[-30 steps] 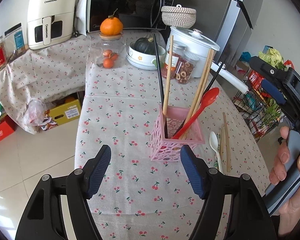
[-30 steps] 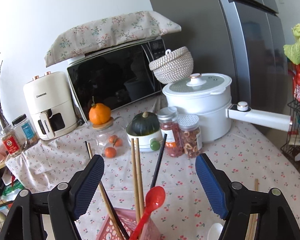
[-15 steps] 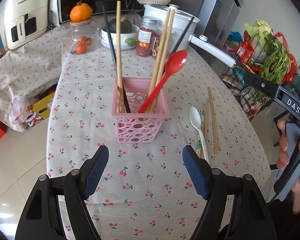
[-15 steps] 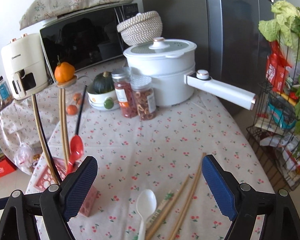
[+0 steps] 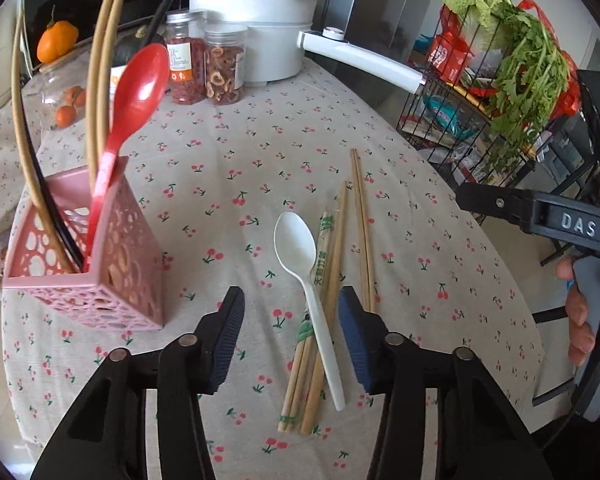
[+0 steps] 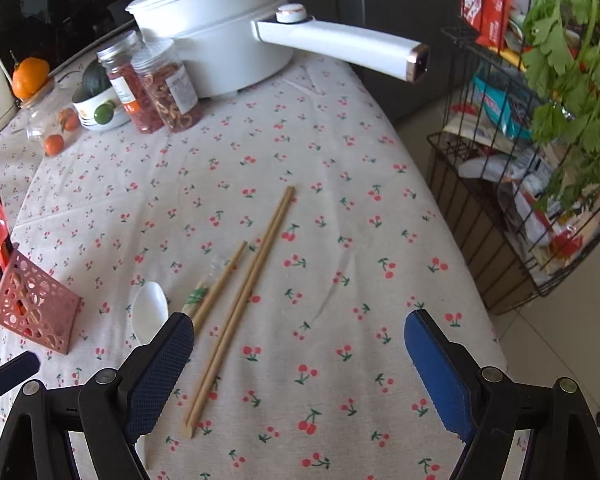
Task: Organize utensils
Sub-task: 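Grasp the white plastic spoon by its handle with the left tool, then grasp a loose wooden chopstick with the right tool while the left tool holds the white spoon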
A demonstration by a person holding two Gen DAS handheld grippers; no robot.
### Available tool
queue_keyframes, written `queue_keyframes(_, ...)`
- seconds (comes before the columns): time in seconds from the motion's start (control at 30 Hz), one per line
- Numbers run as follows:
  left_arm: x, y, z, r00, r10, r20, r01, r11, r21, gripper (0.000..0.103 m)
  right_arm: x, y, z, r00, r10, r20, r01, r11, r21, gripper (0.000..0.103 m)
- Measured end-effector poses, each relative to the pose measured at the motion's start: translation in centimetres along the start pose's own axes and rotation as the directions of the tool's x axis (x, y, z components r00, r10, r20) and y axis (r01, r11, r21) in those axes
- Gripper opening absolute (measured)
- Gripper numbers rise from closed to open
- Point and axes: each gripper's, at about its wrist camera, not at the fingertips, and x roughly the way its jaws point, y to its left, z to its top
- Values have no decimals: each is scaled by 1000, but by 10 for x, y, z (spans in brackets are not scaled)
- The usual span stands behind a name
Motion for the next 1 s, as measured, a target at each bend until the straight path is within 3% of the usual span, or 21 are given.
queue_keyframes(0.13, 35, -6, 12, 1000, 15, 12, -15, 999, -51, 32, 13, -7, 1, 999, -9, -37, 9, 1000, -11, 89)
queue_keyframes(0.37, 65, -11, 29, 999, 32, 19, -31, 997, -65, 30, 28, -16, 5, 997, -23, -73, 21, 1000, -22, 89)
queue_keyframes(0.5, 70, -7, 27, 1000, 17, 15, -16, 998, -68, 6, 34, -24, 9, 996, -18, -86, 19, 1000, 13, 89)
queue_keyframes(0.6, 61, -10, 23, 999, 16, 49, -14, 999, -35, 0, 37, -26, 11, 995, -51, -86, 52, 999, 6, 89)
queue_keyframes(0.87, -3, -20, 19, 986, -33, 162, 25, 998, 53, 0, 51, -33, 10, 991, -48, -122, 54, 998, 45, 89)
queue_keyframes(1.0, -17, -21, 18, 988, -81, 133, 67, 993, 101, 0, 58, -28, 12, 991, -48, -127, 56, 997, 58, 89)
